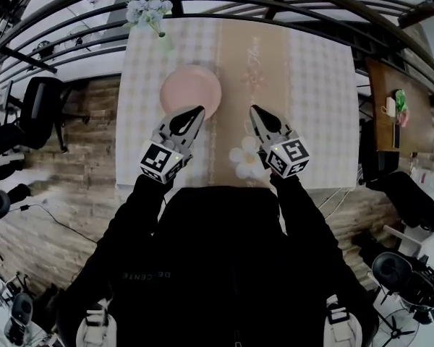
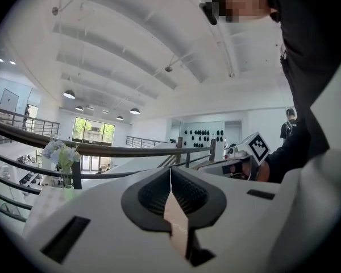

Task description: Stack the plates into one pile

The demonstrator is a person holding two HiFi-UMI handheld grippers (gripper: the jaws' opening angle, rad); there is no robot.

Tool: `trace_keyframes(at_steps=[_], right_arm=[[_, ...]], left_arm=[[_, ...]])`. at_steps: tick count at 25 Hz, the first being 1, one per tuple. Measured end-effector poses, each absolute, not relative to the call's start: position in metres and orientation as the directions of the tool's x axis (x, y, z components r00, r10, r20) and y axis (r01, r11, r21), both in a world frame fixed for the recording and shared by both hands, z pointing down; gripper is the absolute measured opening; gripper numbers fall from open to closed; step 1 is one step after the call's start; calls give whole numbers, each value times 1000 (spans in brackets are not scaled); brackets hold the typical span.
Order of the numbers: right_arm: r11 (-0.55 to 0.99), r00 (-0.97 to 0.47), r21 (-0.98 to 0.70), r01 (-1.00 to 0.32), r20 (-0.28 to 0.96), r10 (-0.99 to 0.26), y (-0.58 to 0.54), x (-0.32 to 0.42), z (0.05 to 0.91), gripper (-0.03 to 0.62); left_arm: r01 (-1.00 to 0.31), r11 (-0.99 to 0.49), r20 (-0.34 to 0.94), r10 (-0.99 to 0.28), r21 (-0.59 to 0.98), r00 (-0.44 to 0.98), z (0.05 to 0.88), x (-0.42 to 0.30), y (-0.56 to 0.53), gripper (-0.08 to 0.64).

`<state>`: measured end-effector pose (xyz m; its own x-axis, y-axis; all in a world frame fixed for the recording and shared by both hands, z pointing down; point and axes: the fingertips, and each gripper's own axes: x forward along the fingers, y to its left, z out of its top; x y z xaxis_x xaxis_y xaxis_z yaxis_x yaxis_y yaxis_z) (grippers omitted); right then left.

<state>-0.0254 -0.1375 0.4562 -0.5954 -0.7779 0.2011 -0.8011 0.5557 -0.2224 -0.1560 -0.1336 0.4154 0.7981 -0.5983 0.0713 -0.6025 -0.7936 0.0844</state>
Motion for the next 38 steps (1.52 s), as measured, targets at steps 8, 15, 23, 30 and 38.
trace_keyframes(at_steps=[8,15,23,30,38], right_arm=[[620,-639,-164,-767,112,-761,-112,-37,403,5],[656,-659,-65,-752,66,-749,-107,-42,352,5],[652,-653,-47,-757,25,-757,-104,-38,328,5],[660,-662,-45,-750,34,-749,-101,-40,332,3],[666,-668,-79,-742,-1,-745,-99,-42,326,3]], left_arm=[[-561,-823,45,-560,89,828,377,-140,-122,21],[-530,-847,19,-530,27,848,347,-126,-115,21],[-501,-865,-2,-501,-33,866,328,-107,-108,21],[-507,-861,6,-507,-35,862,330,-106,-110,21],[-501,-865,1,-501,-41,865,327,-104,-105,21]])
